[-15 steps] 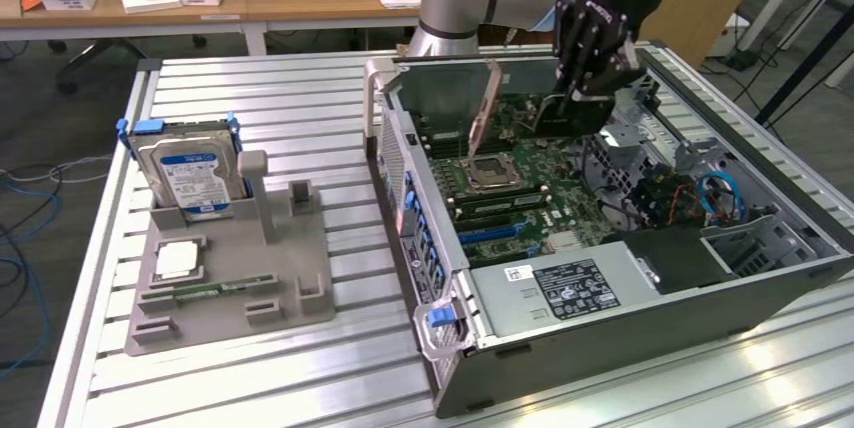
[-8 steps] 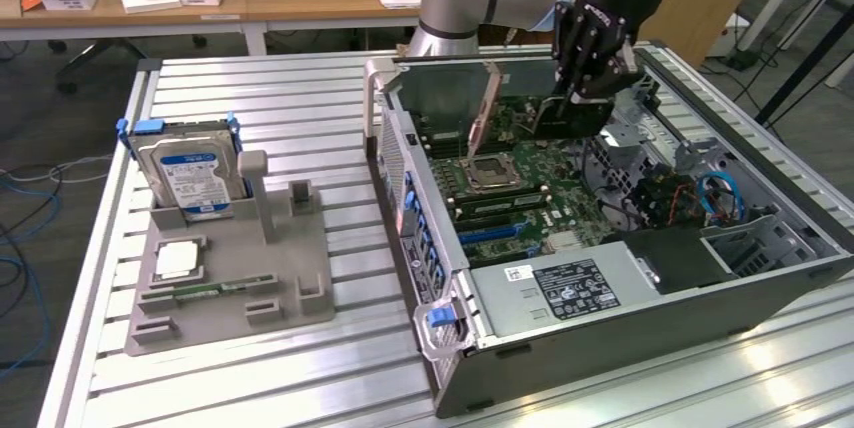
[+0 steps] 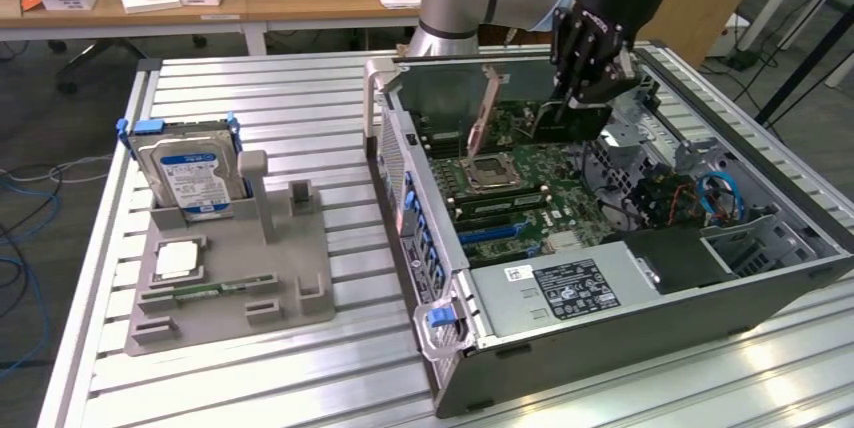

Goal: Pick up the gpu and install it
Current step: 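Insert the gpu into the slot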

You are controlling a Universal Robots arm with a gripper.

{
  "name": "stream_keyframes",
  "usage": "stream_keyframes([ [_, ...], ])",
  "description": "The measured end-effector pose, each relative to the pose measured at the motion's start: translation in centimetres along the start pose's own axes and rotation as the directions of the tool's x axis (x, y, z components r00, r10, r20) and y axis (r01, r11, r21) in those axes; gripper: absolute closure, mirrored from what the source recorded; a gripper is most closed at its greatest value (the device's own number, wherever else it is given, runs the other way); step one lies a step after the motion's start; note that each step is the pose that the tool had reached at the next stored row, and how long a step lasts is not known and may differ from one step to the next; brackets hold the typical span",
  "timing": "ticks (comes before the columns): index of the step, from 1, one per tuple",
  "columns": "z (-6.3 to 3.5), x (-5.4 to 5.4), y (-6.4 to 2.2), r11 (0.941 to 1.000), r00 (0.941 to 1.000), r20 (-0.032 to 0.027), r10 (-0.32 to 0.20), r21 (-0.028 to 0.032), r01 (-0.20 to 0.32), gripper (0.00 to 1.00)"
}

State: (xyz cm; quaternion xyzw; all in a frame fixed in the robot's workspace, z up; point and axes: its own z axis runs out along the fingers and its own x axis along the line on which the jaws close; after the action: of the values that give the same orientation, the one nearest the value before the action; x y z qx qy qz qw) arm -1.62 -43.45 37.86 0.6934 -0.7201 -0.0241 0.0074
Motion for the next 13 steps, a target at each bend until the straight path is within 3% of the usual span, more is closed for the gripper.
stream_keyframes([
  [13, 1.39, 0.0, -0.06, 0.9999, 1.0000, -0.0018, 0.000, 0.0122, 0.000, 0.74],
])
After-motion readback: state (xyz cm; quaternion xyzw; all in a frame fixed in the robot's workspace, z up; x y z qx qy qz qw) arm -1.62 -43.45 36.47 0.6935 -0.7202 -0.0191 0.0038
